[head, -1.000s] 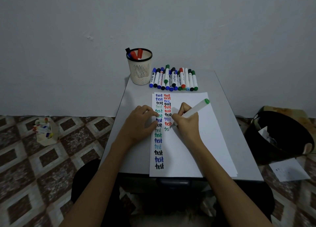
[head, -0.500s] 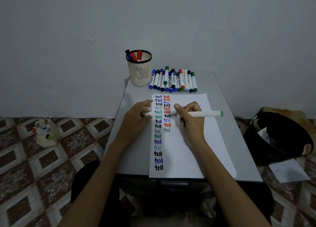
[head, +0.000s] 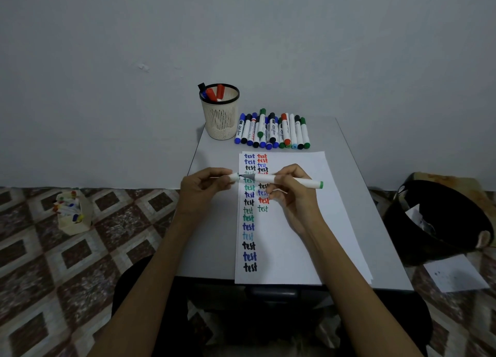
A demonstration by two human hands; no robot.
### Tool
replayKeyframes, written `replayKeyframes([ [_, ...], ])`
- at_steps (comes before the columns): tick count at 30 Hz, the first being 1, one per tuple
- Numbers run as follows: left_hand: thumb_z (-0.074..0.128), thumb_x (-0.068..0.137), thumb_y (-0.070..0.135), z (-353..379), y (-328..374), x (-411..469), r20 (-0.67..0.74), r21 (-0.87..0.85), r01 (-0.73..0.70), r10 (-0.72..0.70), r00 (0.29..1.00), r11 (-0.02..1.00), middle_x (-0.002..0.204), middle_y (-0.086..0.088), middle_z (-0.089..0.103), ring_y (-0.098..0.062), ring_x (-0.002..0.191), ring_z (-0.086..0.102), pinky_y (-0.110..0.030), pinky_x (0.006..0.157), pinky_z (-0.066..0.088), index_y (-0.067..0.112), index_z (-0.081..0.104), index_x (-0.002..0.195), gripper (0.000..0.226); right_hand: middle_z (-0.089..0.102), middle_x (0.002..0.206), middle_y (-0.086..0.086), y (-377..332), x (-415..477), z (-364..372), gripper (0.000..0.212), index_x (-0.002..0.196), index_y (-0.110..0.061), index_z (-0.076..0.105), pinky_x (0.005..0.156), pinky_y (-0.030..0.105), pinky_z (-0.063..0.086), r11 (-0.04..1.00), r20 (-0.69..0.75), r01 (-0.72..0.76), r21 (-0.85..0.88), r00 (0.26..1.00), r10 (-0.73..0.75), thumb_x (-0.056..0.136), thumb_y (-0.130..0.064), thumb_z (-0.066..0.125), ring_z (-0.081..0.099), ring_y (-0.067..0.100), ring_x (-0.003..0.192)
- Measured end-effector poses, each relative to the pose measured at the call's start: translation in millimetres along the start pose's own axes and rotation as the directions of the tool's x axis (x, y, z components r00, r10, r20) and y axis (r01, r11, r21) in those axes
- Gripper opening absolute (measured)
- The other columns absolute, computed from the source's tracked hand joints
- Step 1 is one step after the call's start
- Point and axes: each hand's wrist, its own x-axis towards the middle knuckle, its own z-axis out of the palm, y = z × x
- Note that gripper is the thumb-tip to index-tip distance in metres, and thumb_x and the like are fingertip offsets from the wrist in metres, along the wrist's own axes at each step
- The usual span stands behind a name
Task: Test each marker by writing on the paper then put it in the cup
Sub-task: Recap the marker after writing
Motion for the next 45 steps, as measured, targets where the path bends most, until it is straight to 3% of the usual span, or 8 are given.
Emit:
replayKeyframes([
  [8,0.066,0.076,0.019,-1.1,1.5,-3.5,0.095,0.075,0.008,-0.015,0.995,0.997,0.09,0.004,0.073,-0.02,0.081,0.07,-0.025,0.076,0.055,0.016,0.069,0.094,0.019,0.067,0.077,0.019,2.0,-2.5,2.7,0.015,0.083,-0.001,0.057,0.055,0.029,0.058,0.987,0.082,0.012,-0.162,0.997,0.002,0.085,0.014,0.058,0.067,0.026,0.059],
  [16,0.065,0.077,0.001,-1.6,4.3,-3.0,0.056,-0.025,0.056,-0.055,0.997,0.998,0.079,0.0,0.073,-0.02,0.071,0.07,-0.022,0.068,0.056,0.007,0.068,0.092,0.016,0.068,0.075,0.021,2.3,-1.7,8.0,0.022,0.072,-0.007,0.06,0.061,0.033,0.06,0.99,0.082,0.024,-0.142,0.997,-0.012,0.082,0.011,0.065,0.07,0.034,0.064],
  [27,0.066,0.078,0.001,-5.0,0.0,2.6,0.024,0.079,0.005,-0.007,1.0,0.997,0.079,0.003,0.073,-0.022,0.072,0.07,-0.025,0.07,0.056,0.009,0.069,0.091,0.016,0.064,0.08,0.028,12.8,2.9,14.8,0.017,0.078,-0.003,0.054,0.062,0.031,0.059,0.995,0.052,-0.044,-0.091,0.997,0.049,0.083,0.009,0.065,0.069,0.033,0.065],
  [34,0.063,0.081,0.002,0.4,0.9,1.8,-0.069,0.006,0.034,-0.034,0.997,0.999,0.084,0.002,0.072,-0.019,0.079,0.07,-0.024,0.072,0.056,0.011,0.068,0.094,0.017,0.071,0.1,0.024,-32.5,22.5,4.6,0.021,0.097,0.0,0.065,0.074,0.035,0.061,0.929,0.193,-0.239,-0.281,0.935,0.299,0.085,-0.017,0.063,0.072,0.033,0.083],
  [36,0.064,0.081,0.002,0.0,0.0,2.0,-0.085,0.035,0.021,-0.018,0.996,0.999,0.088,-0.003,0.071,-0.019,0.079,0.07,-0.024,0.072,0.056,0.01,0.067,0.095,0.017,0.073,0.094,0.02,-43.1,31.0,2.8,0.016,0.095,0.0,0.069,0.071,0.03,0.061,0.843,0.202,-0.163,-0.513,0.932,0.303,0.083,-0.009,0.068,0.072,0.029,0.078],
  [39,0.065,0.08,0.001,0.8,1.2,1.8,-0.104,0.09,-0.002,0.011,0.995,0.996,0.087,-0.004,0.07,-0.015,0.076,0.069,-0.019,0.071,0.054,0.011,0.067,0.095,0.018,0.074,0.08,0.009,-46.7,44.2,6.4,0.012,0.086,-0.009,0.072,0.072,0.032,0.06,0.465,0.252,0.097,-0.88,0.925,0.284,0.077,-0.008,0.078,0.07,0.022,0.07],
  [43,0.067,0.079,0.003,-1.1,-1.5,4.0,-0.158,0.08,-0.029,0.041,0.987,0.996,0.097,-0.001,0.069,-0.015,0.082,0.069,-0.021,0.074,0.054,0.017,0.065,0.103,0.027,0.073,0.088,0.0,-45.5,62.7,24.5,0.026,0.1,-0.02,0.07,0.08,0.03,0.056,0.061,0.365,0.361,-0.93,0.897,0.25,0.077,-0.013,0.078,0.067,0.012,0.074],
  [45,0.069,0.079,0.007,-2.7,-3.6,6.1,-0.158,0.07,0.002,0.009,0.987,0.998,0.112,0.002,0.064,-0.014,0.093,0.067,-0.024,0.079,0.054,0.024,0.057,0.115,0.042,0.072,0.098,0.004,-48.3,79.0,34.9,0.036,0.117,-0.019,0.068,0.083,0.028,0.053,-0.108,0.417,0.423,-0.9,0.906,0.073,0.083,-0.007,0.071,0.063,0.012,0.078],
])
